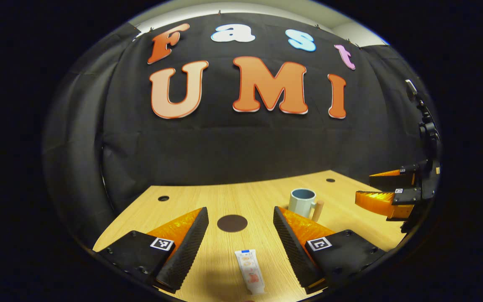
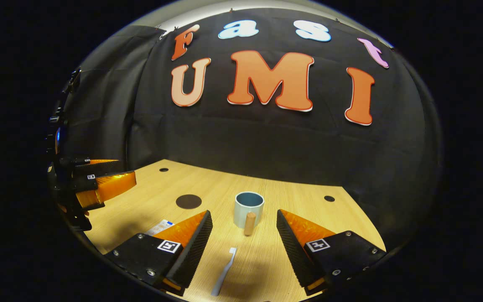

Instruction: Put the toothbrush and toothpaste on the desktop into the cup, then pick up the cup and place it on the coaster on the desktop.

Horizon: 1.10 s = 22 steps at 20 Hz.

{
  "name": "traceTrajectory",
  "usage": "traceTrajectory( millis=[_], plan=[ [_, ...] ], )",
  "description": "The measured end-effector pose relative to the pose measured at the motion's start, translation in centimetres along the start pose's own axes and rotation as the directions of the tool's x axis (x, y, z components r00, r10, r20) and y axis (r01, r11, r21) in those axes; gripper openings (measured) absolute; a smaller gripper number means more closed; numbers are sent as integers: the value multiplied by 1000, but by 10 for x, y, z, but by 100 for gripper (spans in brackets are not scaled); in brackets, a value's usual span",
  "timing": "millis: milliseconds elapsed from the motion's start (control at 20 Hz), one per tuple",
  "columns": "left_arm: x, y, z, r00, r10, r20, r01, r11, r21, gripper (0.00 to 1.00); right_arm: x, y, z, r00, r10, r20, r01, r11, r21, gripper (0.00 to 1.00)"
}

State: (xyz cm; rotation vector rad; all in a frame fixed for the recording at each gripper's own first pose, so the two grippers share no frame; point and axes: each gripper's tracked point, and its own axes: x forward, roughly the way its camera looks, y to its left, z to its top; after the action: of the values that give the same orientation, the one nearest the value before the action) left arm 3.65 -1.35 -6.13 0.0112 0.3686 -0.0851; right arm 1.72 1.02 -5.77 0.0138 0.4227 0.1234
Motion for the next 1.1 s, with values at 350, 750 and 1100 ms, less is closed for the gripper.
traceTrajectory(
  millis=[350, 750, 1100],
  plan=[
    [20, 2, -49, 963, -17, -269, 16, 1000, -8, 100, 7, 8, -45, 955, 82, -286, -70, 996, 53, 87],
    [23, -9, -78, 827, -121, -550, 85, 992, -90, 100, 32, 24, -61, 855, 145, -497, -128, 989, 70, 81],
    [18, -8, -90, 673, -171, -720, 95, 985, -146, 97, 38, 29, -84, 766, 139, -627, -132, 990, 59, 81]
  ],
)
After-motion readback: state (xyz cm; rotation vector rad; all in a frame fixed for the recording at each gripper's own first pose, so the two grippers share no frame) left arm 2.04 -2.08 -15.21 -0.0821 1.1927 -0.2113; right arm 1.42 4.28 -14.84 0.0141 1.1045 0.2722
